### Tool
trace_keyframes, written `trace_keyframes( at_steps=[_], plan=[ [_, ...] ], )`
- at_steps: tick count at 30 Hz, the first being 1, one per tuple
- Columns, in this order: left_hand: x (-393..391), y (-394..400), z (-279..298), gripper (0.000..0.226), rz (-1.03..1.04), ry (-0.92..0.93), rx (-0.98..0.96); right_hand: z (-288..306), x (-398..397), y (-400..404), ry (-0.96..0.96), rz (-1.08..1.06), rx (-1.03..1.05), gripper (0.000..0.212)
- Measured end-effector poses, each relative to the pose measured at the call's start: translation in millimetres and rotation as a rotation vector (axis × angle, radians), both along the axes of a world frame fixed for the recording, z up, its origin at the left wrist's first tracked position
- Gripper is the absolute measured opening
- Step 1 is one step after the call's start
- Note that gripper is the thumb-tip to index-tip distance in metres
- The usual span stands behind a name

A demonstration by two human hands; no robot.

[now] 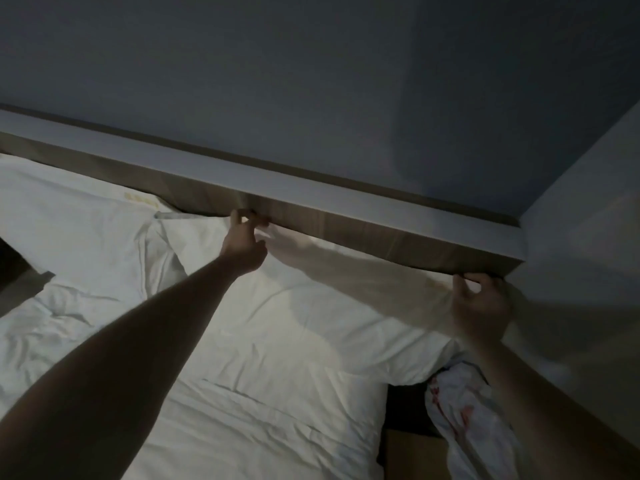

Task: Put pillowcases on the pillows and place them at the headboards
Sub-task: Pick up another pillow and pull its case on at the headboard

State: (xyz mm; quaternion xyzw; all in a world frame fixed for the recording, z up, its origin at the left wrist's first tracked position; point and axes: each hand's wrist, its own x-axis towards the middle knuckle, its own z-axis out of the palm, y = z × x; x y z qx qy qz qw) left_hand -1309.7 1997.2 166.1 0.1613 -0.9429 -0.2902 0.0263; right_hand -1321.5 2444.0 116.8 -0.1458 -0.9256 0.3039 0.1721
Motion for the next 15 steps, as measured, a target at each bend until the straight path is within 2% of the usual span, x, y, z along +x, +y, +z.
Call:
trace_keyframes(
  at_steps=[3,6,8,10,12,15],
  plan=[
    [33,4,-15,0.051,0.172,0.158,0.040,-9,29,8,0.022,-0.079,-0.092,0.057],
    [52,-3,-33,0.067,0.419,0.047,0.183,-38,76,15,-0.005,-0.158,-0.242,0.084],
    [47,-19,-39,0.076,0.565,-0.047,0.338,-51,94,10,-0.128,-0.199,-0.474,0.094],
    [28,-50,-46,0.091,0.658,-0.064,0.469,-53,96,0,-0.235,-0.201,-0.669,0.089],
    [5,-81,-56,0.098,0.667,-0.055,0.552,-53,88,-6,-0.311,-0.171,-0.752,0.085],
    [-10,-71,-25,0.075,0.654,0.002,0.724,-56,76,-5,-0.327,-0.177,-0.790,0.078]
  ],
)
